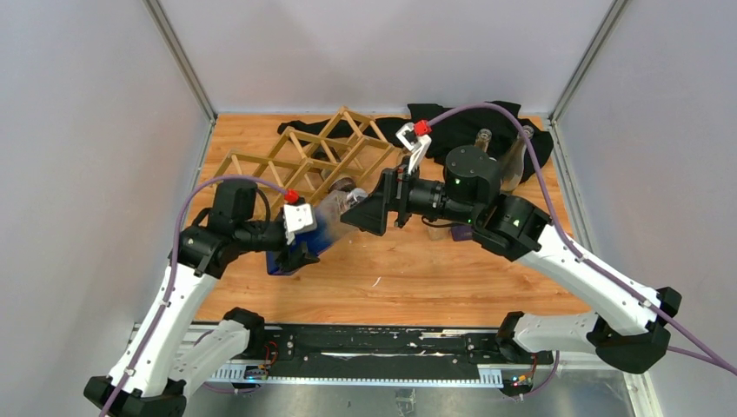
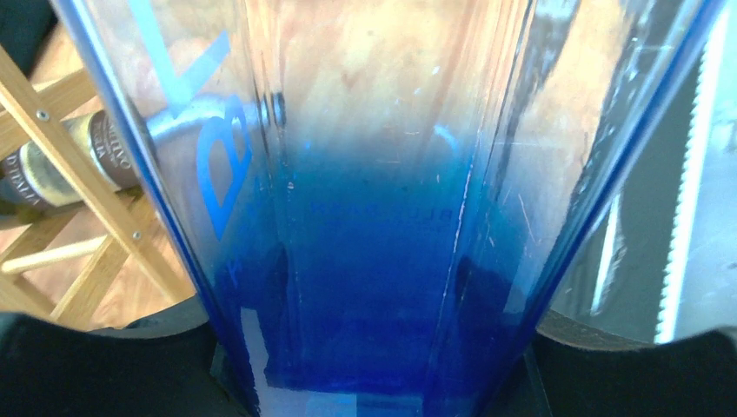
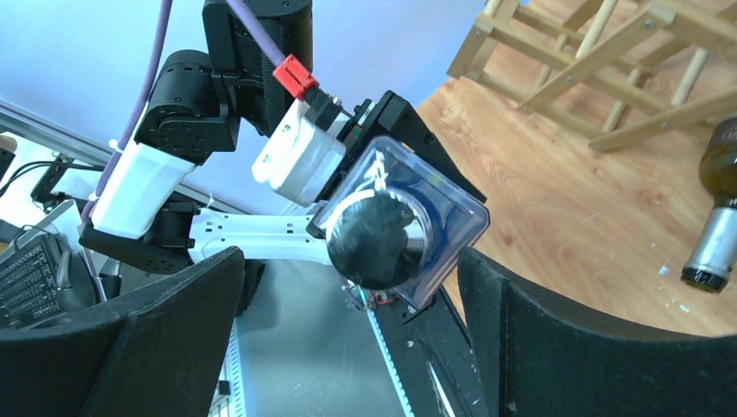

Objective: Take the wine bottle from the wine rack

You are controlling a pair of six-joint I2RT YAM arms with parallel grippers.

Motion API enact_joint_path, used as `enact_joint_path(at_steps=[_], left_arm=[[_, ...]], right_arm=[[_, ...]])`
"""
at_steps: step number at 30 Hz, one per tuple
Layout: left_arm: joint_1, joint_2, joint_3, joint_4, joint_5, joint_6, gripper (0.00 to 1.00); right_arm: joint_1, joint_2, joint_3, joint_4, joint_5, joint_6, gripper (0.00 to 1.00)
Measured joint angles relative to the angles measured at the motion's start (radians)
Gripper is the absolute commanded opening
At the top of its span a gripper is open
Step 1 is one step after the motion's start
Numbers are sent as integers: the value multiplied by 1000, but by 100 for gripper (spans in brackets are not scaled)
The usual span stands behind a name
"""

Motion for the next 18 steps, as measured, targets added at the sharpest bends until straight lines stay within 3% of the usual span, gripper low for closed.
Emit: enact_joint_path(at_steps=[8,18], left_arm=[[0,82,96,30,138,-212,0],[1,110,117,39,259,-330,0]], right_arm=[[-3,21,46,13,11,-78,96],[-1,105,21,109,-44,-117,97]])
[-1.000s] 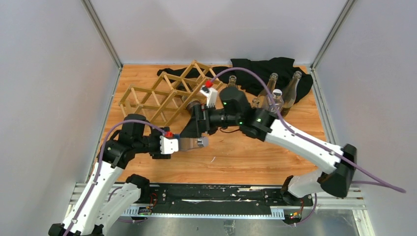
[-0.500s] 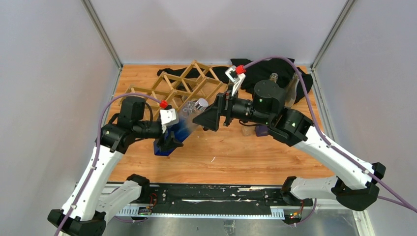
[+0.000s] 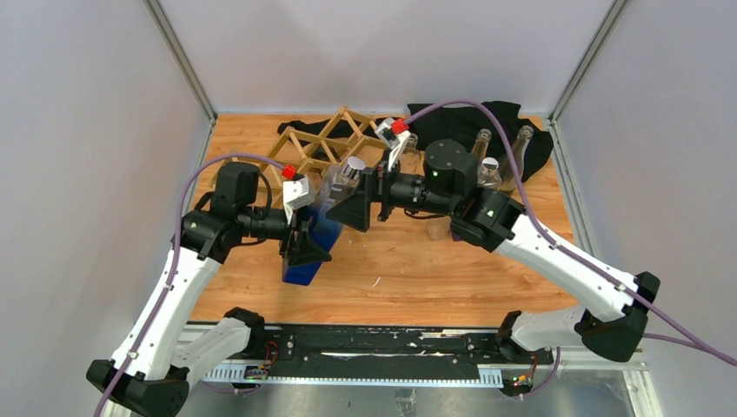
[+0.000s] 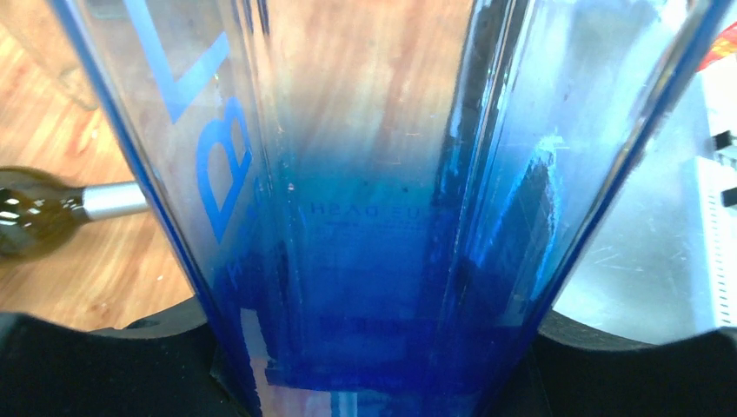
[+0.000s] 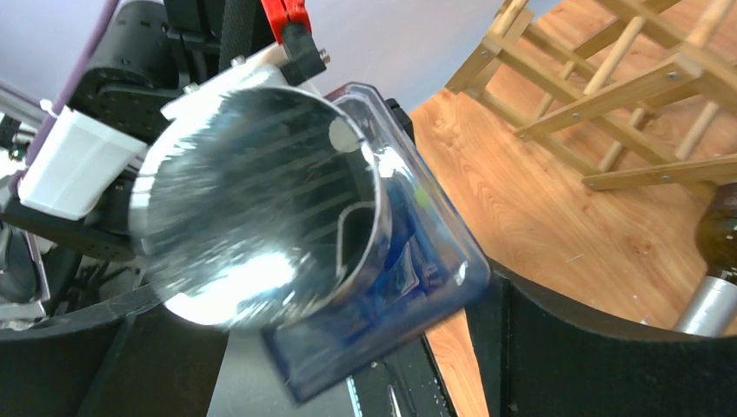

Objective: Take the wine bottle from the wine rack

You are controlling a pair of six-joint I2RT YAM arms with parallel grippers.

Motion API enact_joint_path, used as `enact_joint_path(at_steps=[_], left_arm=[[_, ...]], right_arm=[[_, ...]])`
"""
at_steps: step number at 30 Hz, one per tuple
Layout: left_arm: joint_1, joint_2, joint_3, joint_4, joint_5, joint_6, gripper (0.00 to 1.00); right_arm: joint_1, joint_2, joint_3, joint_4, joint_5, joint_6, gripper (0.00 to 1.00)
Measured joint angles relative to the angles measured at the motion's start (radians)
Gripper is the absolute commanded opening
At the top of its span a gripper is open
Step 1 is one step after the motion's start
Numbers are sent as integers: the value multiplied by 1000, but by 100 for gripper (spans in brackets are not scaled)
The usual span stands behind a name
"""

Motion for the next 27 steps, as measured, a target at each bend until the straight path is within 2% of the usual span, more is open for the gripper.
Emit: enact_joint_path(at_steps=[6,8,10,11,12,13,14,15,20,24,27], left_arm=[[0,9,1,3,90,-50,0],[0,13,6,4,114,-66,0],[0,18,12,5,141,-75,0],[0,19,14,4,153,-87,10],[0,20,14,0,170,-103,44],[0,20,14,3,167,-100,72],[0,20,14,5,167,-102,94],[-3,20,14,13,159,-111,99],[-2,37,89,-6,45,-98,100],[-2,85,200,-82,-137,-20,100],[-2,114,227,-112,-274,31,100]], right_arm=[[18,64,-5,56,-70,-15,95],[19,62,-16,88,-92,-18,72],[20,60,-22,113,-104,-29,36],[20,56,-25,120,-108,-52,17],[19,54,-28,123,-113,-54,3],[20,50,-31,123,-110,-61,0],[20,47,-32,121,-105,-63,0],[20,43,-32,116,-99,-68,0],[25,2,-64,-31,16,-158,0],[24,-73,-126,-168,192,-241,0],[16,-131,-175,-222,318,-287,0]])
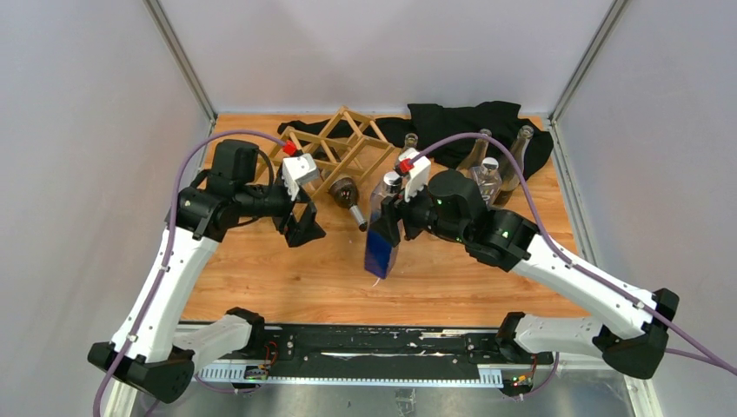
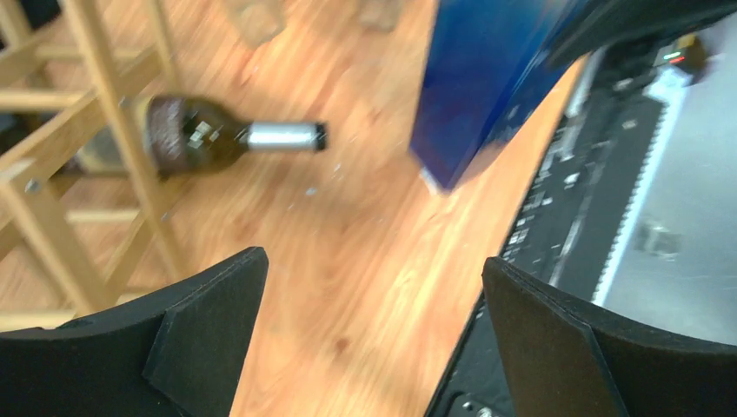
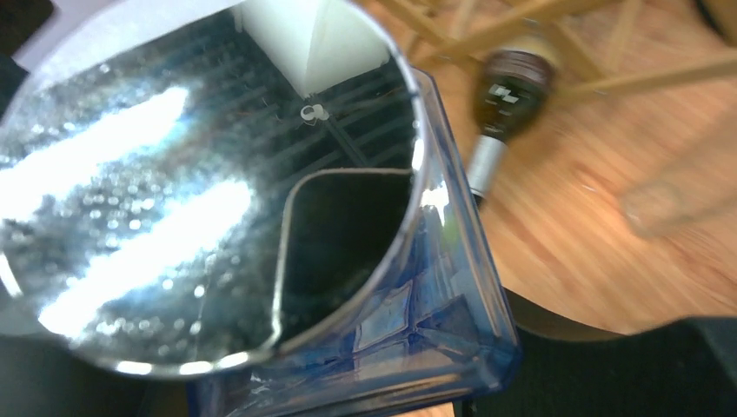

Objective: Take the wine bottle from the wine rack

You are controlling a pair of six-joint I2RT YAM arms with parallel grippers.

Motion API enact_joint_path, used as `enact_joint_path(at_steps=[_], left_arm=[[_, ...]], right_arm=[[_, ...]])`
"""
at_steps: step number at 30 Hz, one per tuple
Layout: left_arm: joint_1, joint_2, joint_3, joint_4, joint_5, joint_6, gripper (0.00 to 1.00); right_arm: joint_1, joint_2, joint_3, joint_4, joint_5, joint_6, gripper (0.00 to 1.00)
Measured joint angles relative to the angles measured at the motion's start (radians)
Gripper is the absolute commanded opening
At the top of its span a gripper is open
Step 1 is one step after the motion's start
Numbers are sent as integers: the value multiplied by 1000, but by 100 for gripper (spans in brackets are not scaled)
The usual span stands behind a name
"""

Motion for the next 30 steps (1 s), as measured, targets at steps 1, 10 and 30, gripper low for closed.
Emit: enact_joint_path(at_steps=[1,10,30], left_arm=[[0,11,2,-10,-55,20,100],[17,69,2,-51,-325,71,100],[21,45,9,-66,-375,123,100]], right_arm=[[-5,-19,-17,-10,45,-14,0],[-86,10,-56,-14,284,-119,0],[-266,262,-112,273,268,-134,20]])
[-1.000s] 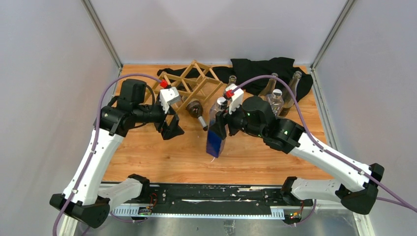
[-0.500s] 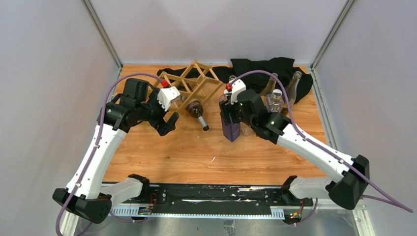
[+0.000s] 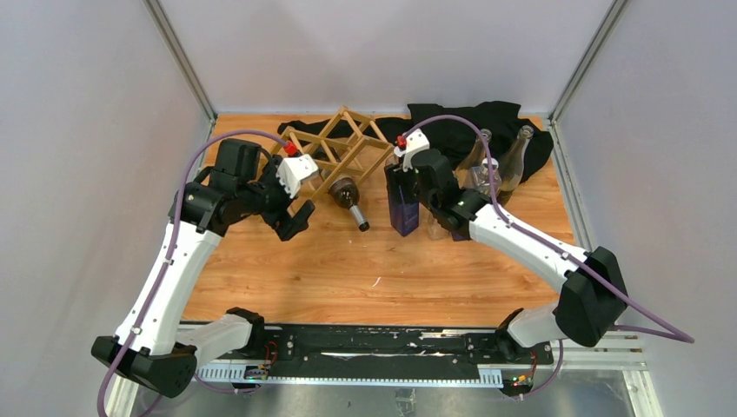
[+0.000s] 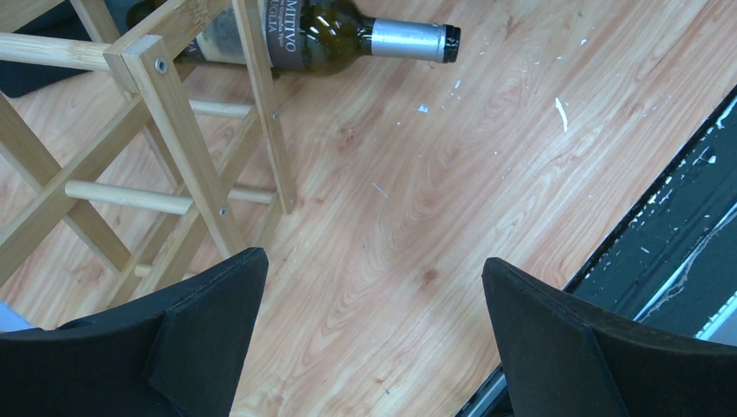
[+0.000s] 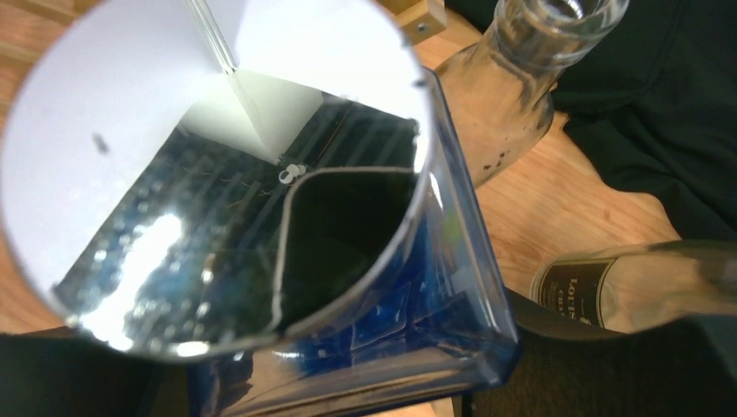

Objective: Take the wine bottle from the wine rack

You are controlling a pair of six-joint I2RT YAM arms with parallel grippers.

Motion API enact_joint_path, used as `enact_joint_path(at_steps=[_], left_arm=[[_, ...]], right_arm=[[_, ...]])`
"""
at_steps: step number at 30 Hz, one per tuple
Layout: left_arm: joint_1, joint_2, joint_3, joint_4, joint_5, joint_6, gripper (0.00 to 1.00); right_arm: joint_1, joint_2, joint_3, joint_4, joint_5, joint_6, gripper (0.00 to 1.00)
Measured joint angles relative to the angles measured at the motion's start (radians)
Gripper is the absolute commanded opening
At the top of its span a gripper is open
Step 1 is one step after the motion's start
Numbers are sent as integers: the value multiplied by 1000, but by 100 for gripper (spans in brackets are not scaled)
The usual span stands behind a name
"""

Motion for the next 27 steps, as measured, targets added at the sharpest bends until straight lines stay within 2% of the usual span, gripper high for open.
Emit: enact_joint_path(at_steps=[2,3,9,11,27], left_arm=[[0,0,0,-1,0,5,100],[0,0,0,-1,0,8,100],[0,-2,0,-2,5,29,100],[0,-7,-2,1,5,35,100],[0,-39,-16,18,5,48,100]], right_arm=[[-2,-1,-24,44,6,0,44],[-2,-2,-32,62,10,1,51],[-3,-5,-60,117,32,5,77],[-3,-5,-60,117,42,8,90],[-7,-72,77,127,44,14,95]])
